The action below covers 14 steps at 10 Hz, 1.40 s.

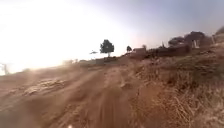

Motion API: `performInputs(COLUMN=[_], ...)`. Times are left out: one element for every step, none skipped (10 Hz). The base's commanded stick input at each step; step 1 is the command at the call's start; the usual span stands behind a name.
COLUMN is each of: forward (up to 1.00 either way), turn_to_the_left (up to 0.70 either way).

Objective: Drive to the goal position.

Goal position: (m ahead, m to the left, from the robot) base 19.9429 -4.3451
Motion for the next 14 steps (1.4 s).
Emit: performInputs(forward=[0.70, 0.70, 0.70, 0.70, 0.70, 0.70, 0.70, 0.70, 0.70, 0.70, 0.70, 0.70, 0.70, 0.70], turn_to_the_left=[0.00, 0.00, 0.00, 0.00, 0.00, 0.00, 0.00, 0.00, 0.00, 0.00, 0.04, 0.33, 0.35, 0.35])
